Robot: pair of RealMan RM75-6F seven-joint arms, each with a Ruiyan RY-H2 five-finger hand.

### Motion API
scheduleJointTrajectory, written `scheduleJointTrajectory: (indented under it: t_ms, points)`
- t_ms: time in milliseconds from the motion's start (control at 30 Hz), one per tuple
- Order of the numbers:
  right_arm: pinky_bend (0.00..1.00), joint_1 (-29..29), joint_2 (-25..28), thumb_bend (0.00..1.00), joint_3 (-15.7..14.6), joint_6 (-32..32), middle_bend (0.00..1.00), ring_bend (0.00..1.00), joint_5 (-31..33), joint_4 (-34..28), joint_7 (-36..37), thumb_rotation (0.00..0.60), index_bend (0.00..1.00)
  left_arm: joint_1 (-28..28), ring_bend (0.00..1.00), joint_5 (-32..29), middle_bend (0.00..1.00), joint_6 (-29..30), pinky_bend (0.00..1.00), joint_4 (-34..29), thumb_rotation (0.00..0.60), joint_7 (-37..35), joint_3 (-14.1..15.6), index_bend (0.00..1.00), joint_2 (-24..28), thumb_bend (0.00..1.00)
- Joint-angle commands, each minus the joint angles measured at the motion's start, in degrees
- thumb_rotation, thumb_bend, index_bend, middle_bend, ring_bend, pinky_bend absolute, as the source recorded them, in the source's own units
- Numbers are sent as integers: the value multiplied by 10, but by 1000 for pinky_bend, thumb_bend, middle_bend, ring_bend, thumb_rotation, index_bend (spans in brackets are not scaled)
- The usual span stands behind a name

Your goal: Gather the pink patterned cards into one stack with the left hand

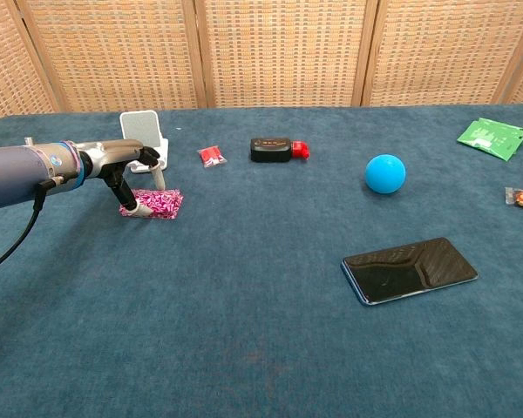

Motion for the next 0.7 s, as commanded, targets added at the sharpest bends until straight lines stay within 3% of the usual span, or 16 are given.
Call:
scheduleJointTrajectory:
  t_ms: [33, 700]
  points:
    - [0, 0, 0, 0, 0, -1, 0, 0, 0, 0, 0, 600, 0, -1, 0, -2, 0, -1, 0, 3, 600, 1, 0, 525, -2, 289]
    - [0, 0, 0, 0, -1, -1, 0, 0, 0, 0, -1, 600, 0, 1, 0, -2, 0, -1, 0, 5, 600, 0, -1, 340, -3, 283]
